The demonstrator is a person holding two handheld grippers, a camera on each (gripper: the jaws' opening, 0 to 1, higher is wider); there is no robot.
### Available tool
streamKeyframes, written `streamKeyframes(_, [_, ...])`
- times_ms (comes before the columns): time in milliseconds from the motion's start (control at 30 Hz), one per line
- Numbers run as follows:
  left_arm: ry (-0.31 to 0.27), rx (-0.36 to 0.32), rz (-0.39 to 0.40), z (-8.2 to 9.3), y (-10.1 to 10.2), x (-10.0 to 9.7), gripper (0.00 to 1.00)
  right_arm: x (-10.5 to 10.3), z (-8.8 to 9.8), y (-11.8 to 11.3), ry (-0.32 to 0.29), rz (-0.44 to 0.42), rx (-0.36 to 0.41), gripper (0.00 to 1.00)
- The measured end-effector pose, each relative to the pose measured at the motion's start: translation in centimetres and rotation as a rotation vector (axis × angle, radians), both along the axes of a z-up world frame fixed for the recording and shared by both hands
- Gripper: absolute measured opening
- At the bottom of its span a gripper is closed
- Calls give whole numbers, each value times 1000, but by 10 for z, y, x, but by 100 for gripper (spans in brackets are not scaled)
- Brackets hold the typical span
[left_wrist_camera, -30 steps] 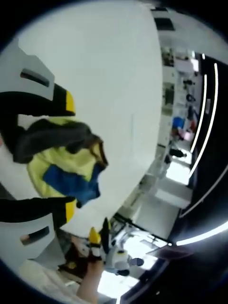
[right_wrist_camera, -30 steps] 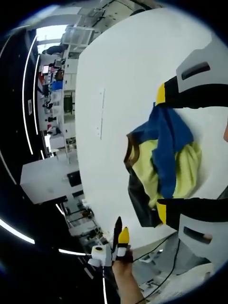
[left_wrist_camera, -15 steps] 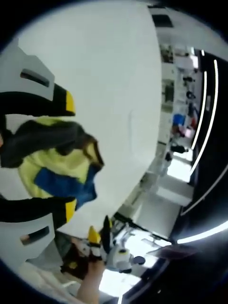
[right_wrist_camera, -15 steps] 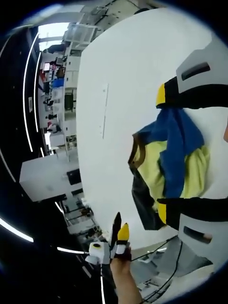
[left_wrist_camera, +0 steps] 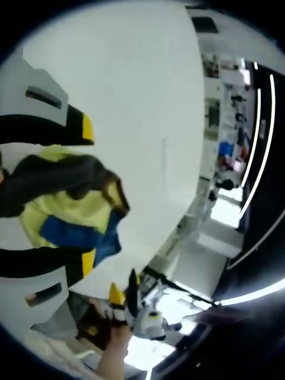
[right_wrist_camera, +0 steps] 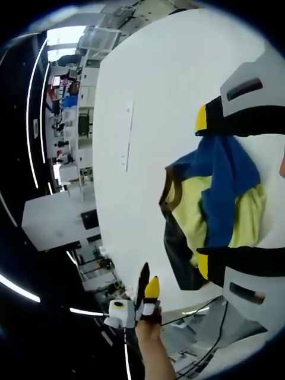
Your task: Fold the garment on the visible template until the final outline fits inside the template.
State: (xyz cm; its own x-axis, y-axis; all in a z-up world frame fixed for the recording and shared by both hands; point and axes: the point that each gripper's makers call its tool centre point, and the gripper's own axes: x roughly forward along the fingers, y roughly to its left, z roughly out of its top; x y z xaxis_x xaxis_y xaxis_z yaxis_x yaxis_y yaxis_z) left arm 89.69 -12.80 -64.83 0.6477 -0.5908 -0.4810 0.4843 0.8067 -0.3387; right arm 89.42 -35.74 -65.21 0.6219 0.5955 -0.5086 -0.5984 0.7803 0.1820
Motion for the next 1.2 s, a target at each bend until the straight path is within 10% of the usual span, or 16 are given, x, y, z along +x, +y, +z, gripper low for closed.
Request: streamKeyframes(1200, [45, 10, -45, -23, -3, 35, 62, 39, -16, 4, 26, 38, -29, 75])
